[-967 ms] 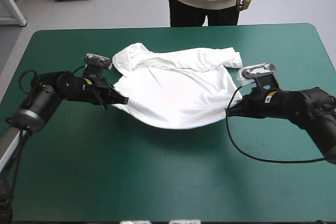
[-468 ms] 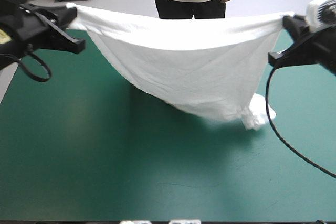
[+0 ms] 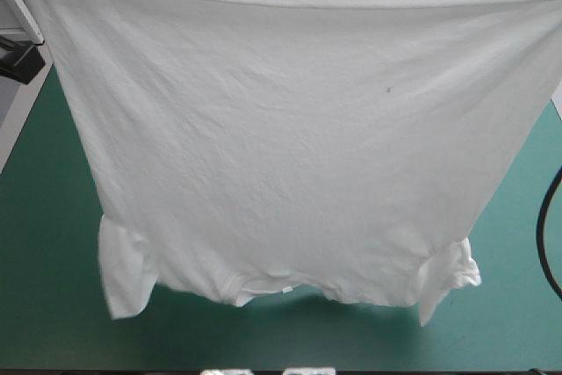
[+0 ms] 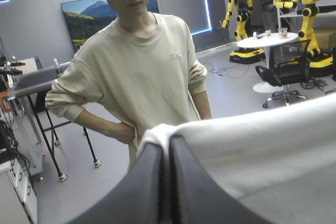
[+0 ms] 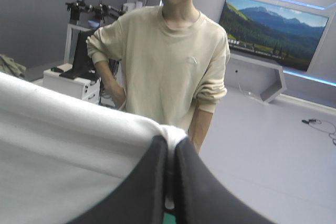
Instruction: Fold the cloth
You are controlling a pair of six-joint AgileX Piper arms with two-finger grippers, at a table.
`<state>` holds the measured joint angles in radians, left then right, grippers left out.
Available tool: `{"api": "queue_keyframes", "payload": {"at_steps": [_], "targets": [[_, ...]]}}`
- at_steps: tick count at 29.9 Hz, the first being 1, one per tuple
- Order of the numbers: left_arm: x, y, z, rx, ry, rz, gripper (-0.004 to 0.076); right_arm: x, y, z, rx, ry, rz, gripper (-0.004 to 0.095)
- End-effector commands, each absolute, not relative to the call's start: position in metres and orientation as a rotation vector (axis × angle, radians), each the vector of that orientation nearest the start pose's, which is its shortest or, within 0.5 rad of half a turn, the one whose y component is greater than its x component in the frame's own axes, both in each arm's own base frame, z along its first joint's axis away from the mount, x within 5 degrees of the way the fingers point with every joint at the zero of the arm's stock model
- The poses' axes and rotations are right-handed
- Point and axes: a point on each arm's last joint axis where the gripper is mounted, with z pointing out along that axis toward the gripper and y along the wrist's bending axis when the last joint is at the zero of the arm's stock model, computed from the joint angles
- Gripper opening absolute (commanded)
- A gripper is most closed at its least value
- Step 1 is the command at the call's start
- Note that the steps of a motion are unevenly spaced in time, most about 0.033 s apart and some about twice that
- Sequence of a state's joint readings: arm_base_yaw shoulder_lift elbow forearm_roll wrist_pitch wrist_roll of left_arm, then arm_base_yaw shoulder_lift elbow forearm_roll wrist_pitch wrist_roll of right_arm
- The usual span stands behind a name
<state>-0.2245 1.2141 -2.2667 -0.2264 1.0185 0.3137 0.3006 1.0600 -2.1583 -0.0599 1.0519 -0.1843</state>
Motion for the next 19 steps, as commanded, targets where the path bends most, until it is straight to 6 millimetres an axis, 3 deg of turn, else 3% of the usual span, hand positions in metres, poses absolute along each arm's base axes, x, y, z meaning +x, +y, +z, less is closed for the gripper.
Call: {"api": "queue_keyframes", "payload": {"at_steps": [1,5,10,15,19], "targets": [[0.124,-0.046,0.649,0.423,1.358,-0.19,-0.0009,0.083,0.018,0.638,-0.322,1.442,0.005,-0.0017],[0.161,-0.054,0.631,0.431,1.472,-0.2,-0.0009,0.133,0.032,0.622,-0.349,1.557,-0.028,-0.0017],[0.226,-0.063,0.607,0.391,1.56,-0.146,-0.0009,0.205,0.047,0.607,-0.309,1.588,-0.107,-0.0017],[0.282,-0.07,0.603,0.31,1.395,-0.088,-0.0009,0.259,0.065,0.605,-0.295,1.419,-0.108,-0.0017],[0.314,-0.074,0.602,0.273,1.226,-0.031,-0.0009,0.282,0.073,0.613,-0.268,1.248,-0.073,-0.0017]]}}
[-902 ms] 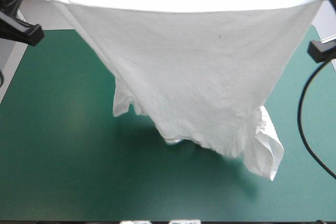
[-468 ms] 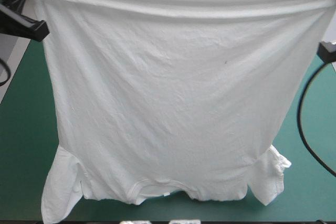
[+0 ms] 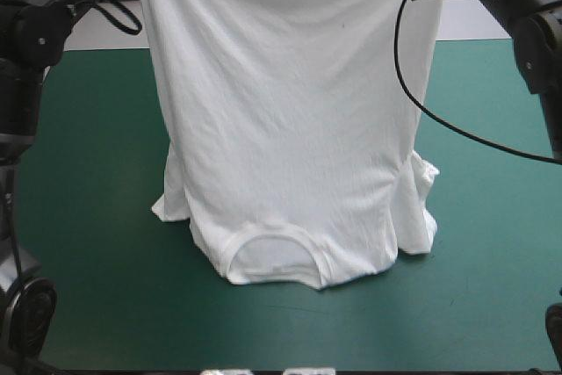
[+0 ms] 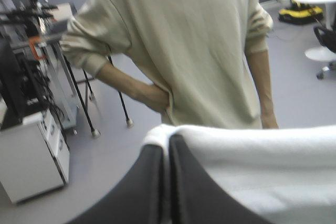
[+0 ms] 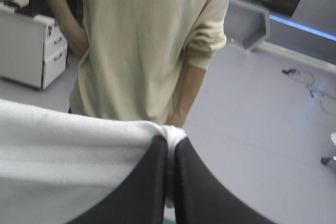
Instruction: Fold the cloth
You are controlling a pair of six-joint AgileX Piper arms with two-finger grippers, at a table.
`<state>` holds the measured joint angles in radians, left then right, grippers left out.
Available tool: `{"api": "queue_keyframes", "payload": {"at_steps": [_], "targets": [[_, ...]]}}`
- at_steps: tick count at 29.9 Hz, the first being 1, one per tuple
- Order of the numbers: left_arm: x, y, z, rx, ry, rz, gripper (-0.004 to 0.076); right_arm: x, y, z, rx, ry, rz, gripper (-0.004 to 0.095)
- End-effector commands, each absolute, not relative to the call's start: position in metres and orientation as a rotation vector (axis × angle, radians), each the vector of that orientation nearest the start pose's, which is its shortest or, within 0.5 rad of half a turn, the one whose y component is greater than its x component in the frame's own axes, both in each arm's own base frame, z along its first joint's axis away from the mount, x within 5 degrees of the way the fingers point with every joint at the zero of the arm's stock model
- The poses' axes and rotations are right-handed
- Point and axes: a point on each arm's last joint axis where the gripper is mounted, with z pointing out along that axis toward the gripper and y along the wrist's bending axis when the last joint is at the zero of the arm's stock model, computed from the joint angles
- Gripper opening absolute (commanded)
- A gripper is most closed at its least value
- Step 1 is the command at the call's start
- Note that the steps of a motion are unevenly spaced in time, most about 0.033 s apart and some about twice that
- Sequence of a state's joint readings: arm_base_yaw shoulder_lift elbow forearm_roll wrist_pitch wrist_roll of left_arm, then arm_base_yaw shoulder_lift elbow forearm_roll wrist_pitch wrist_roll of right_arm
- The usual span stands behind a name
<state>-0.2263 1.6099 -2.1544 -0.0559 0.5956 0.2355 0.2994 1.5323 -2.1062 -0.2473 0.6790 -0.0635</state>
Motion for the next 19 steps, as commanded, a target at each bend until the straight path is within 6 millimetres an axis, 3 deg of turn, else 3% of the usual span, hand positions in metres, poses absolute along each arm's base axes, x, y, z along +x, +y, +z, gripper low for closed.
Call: {"api": "queue_keyframes", "payload": {"at_steps": [1,6,10,13,19], "targets": [[0.32,-0.075,0.601,0.273,1.191,-0.007,-0.0009,0.285,0.075,0.617,-0.262,1.205,-0.062,-0.0017],[0.323,-0.072,0.609,0.254,1.038,0.043,-0.0009,0.282,0.066,0.636,-0.206,1.052,-0.039,-0.0017],[0.325,-0.071,0.607,0.253,1.063,0.044,-0.0009,0.29,0.06,0.63,-0.188,1.12,-0.046,-0.0017],[0.332,-0.072,0.594,0.281,1.204,0.043,-0.0009,0.307,0.058,0.61,-0.188,1.293,-0.071,-0.0017],[0.36,-0.076,0.526,0.397,1.762,0.048,-0.0009,0.356,0.067,0.542,-0.241,1.743,-0.09,-0.0017]]}}
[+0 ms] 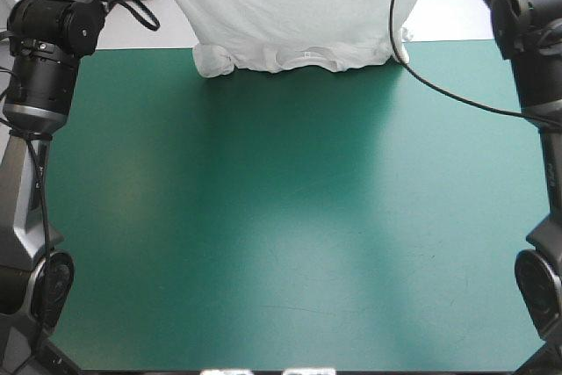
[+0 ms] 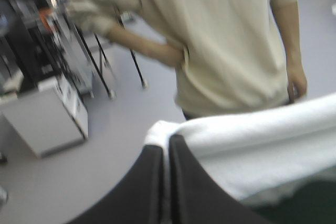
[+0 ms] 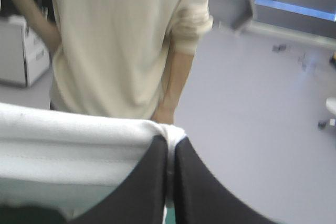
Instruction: Fold the cloth
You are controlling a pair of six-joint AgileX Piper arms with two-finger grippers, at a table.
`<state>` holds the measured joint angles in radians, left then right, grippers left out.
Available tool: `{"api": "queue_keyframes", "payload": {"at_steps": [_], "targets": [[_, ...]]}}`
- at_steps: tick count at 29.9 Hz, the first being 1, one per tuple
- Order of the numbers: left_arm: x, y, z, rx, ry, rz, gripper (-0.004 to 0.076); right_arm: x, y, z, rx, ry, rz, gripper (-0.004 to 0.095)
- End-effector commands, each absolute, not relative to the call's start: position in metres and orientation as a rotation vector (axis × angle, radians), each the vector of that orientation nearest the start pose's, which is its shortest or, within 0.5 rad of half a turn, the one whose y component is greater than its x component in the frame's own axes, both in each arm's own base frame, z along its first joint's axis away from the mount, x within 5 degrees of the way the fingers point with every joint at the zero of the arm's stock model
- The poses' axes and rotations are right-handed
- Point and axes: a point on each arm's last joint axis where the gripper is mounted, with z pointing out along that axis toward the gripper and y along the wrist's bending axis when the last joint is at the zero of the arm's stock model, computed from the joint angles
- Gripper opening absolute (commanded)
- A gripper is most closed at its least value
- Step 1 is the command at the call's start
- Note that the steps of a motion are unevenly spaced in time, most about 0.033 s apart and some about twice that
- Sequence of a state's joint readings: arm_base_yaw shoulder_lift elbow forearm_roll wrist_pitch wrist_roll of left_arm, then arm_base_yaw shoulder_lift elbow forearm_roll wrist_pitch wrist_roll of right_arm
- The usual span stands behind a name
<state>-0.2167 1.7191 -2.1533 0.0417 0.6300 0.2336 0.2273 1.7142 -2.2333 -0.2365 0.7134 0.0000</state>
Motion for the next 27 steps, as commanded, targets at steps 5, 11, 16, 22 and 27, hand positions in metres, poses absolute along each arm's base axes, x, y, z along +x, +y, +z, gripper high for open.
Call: {"api": "queue_keyframes", "payload": {"at_steps": [5,11,16,22,27], "targets": [[0.383,-0.082,0.459,0.488,2.2,0.036,-0.0009,0.371,0.077,0.493,-0.342,2.031,-0.032,-0.0017],[0.393,-0.095,0.404,0.544,2.425,-0.122,-0.0009,0.378,0.085,0.408,-0.4,2.368,0.049,-0.0017],[0.378,-0.092,0.359,0.583,2.628,-0.133,-0.0009,0.355,0.094,0.345,-0.45,2.514,0.25,-0.0017],[0.335,-0.082,0.34,0.583,2.654,-0.122,-0.0009,0.311,0.082,0.318,-0.473,2.582,0.213,-0.0017],[0.291,-0.073,0.32,0.584,2.688,-0.128,-0.0009,0.275,0.072,0.303,-0.477,2.632,0.181,-0.0017]]}}
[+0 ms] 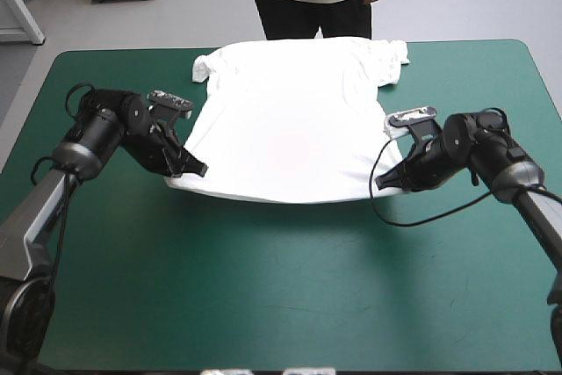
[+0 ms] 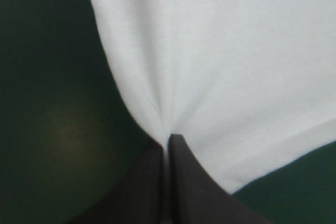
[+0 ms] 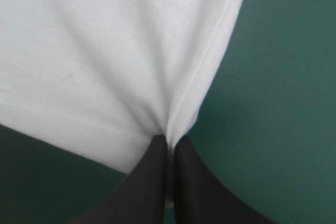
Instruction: Fold the cloth
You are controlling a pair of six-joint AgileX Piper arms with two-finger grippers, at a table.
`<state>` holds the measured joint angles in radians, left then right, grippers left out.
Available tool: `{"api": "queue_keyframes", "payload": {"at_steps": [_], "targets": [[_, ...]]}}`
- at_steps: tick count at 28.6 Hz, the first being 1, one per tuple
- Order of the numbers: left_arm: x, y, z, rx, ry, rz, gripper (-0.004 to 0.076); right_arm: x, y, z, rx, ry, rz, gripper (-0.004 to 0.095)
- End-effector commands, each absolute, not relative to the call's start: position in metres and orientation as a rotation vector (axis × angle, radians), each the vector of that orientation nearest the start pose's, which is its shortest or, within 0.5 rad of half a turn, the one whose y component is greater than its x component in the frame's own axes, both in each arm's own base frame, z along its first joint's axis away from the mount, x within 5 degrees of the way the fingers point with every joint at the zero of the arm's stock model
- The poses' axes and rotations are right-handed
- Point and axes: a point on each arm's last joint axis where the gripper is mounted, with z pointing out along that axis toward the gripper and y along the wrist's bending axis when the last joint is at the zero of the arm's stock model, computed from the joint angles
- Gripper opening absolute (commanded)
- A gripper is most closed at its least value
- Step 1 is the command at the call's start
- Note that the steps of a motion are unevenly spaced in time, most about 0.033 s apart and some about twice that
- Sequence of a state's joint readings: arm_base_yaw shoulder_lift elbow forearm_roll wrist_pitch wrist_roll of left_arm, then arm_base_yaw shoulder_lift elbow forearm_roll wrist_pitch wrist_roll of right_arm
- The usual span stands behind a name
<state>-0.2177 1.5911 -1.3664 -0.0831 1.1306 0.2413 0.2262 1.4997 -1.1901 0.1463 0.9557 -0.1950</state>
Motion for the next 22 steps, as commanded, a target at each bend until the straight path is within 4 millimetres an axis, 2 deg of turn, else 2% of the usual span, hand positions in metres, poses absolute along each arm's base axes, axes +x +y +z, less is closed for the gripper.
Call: {"api": "queue_keyframes", "payload": {"at_steps": [1,10,14,22], "targets": [[0.285,-0.071,0.316,0.584,2.696,-0.128,-0.0009,0.268,0.07,0.301,-0.469,2.635,0.182,-0.0018],[0.224,-0.057,0.273,0.504,2.727,-0.138,-0.0009,0.207,0.059,0.285,-0.407,2.642,0.241,-0.0017],[0.198,-0.053,0.257,0.485,2.766,-0.163,-0.0009,0.179,0.054,0.271,-0.368,2.699,0.253,-0.0017],[0.161,-0.048,0.22,0.446,2.861,-0.22,-0.0009,0.146,0.047,0.245,-0.299,2.76,0.278,-0.0017]]}}
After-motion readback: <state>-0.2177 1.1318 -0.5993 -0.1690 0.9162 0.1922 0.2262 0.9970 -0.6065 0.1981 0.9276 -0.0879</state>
